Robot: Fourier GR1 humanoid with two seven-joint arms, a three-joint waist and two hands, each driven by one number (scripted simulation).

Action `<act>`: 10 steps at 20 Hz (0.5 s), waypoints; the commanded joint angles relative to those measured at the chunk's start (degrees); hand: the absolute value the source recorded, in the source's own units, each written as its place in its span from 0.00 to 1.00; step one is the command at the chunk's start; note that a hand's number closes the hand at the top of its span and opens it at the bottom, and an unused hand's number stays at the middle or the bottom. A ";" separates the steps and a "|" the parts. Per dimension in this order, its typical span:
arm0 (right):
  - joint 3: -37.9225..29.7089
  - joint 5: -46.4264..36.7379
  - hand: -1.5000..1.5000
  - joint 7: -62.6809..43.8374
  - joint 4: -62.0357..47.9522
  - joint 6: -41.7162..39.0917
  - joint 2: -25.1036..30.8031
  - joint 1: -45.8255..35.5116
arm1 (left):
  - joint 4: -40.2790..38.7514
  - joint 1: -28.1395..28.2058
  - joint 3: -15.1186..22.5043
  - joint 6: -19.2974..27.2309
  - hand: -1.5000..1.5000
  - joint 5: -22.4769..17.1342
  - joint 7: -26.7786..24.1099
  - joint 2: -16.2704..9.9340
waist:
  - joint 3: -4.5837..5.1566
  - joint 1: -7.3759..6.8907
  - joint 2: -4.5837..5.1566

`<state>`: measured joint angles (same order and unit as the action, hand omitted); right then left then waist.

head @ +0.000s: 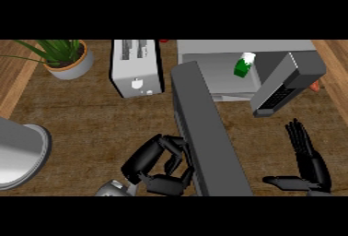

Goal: Pick up the milk, place it into the microwave and close the microwave

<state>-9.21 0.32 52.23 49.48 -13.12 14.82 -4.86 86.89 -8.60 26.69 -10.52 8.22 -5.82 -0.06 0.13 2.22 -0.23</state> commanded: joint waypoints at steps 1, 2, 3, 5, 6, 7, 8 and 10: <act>1.33 -0.28 0.00 5.48 6.53 -4.42 2.63 9.20 | -13.62 -5.50 2.07 3.74 1.00 0.72 -5.36 0.06 | -0.03 0.34 0.31; 1.29 1.07 0.00 -0.17 11.58 -3.17 2.28 7.76 | -16.75 -8.39 5.23 7.82 1.00 -0.44 -5.41 0.05 | 0.04 0.67 0.29; 1.50 -0.17 0.00 0.18 10.35 -2.08 2.94 6.90 | -20.12 -8.82 7.89 10.29 1.00 -0.34 -7.01 0.05 | -0.02 0.20 0.41; 2.65 1.90 0.00 -1.99 15.58 -5.90 3.45 8.22 | -23.61 -11.17 11.72 15.78 1.00 -1.88 -9.50 0.05 | 0.06 1.17 0.41; 1.02 4.97 0.00 -0.66 16.07 -9.35 4.70 10.71 | -23.74 -12.19 12.54 18.39 1.00 -3.26 -9.59 0.05 | 0.00 0.88 0.37; 2.30 3.89 0.00 -1.15 17.33 -6.82 3.06 9.56 | -29.21 -13.78 11.49 20.06 1.00 -3.94 -15.79 0.05 | 0.07 1.60 0.65; 3.12 4.24 0.00 -0.24 19.05 -8.97 3.79 12.38 | -28.84 -14.40 13.41 22.51 1.00 -6.87 -14.89 0.05 | 0.04 1.42 0.55; 2.83 7.07 0.00 -3.37 22.52 -10.02 4.27 10.57 | -31.91 -17.13 14.30 24.00 1.00 -10.94 -17.67 0.05 | 0.09 2.04 0.73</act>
<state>-6.95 4.60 48.97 66.66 -17.81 18.50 4.58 62.27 -21.17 37.57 7.63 2.48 -19.44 -0.19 0.17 3.47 0.19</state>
